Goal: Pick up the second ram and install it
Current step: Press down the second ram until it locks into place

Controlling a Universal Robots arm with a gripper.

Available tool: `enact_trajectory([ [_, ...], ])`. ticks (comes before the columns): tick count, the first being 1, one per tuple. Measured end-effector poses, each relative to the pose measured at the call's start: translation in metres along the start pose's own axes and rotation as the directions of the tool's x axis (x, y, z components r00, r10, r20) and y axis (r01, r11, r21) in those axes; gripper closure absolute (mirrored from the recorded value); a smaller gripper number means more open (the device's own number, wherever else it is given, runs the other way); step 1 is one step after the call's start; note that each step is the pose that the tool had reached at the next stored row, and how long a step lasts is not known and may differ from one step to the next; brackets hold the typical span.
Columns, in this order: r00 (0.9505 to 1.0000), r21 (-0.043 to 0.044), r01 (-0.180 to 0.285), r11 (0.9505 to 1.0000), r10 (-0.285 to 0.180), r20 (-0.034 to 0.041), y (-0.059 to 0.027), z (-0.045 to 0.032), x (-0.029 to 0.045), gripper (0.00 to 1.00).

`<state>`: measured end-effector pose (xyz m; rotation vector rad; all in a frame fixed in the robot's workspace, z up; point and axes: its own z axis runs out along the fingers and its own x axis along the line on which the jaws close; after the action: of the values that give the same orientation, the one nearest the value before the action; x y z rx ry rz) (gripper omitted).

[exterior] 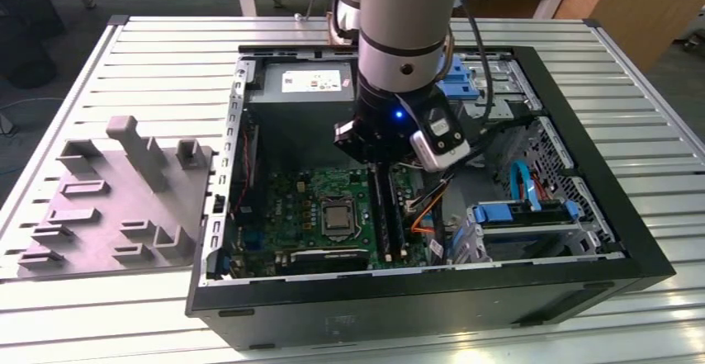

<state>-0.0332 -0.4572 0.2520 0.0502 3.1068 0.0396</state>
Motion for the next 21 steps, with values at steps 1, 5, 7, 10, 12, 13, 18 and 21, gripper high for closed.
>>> enact_trajectory([
  [1, 1.0000, 0.0000, 0.000, 1.0000, 0.000, 0.0000, 0.0024, 0.0003, 0.0001, 0.89],
  [5, 1.0000, 0.0000, 0.000, 1.0000, 0.000, 0.0000, 0.0107, 0.0028, 0.0004, 0.89],
  [7, 1.0000, -0.0002, 0.000, 1.0000, 0.000, 0.0000, 0.0125, 0.0060, 0.0003, 0.89],
  [10, 1.0000, 0.0001, 0.000, 1.0000, 0.000, -0.0001, 0.0160, 0.0097, 0.0004, 0.89],
  [12, 1.0000, 0.0000, 0.000, 1.0000, 0.000, 0.0000, 0.0191, 0.0120, 0.0006, 0.89],
  [13, 1.0000, 0.0000, 0.000, 1.0000, 0.000, -0.0001, 0.0205, 0.0135, 0.0007, 0.89],
  [18, 1.0000, 0.0001, 0.000, 1.0000, 0.000, -0.0001, 0.0243, 0.0203, 0.0010, 0.89],
  [21, 1.0000, -0.0001, 0.000, 1.0000, 0.000, 0.0000, 0.0254, 0.0233, 0.0012, 0.89],
])
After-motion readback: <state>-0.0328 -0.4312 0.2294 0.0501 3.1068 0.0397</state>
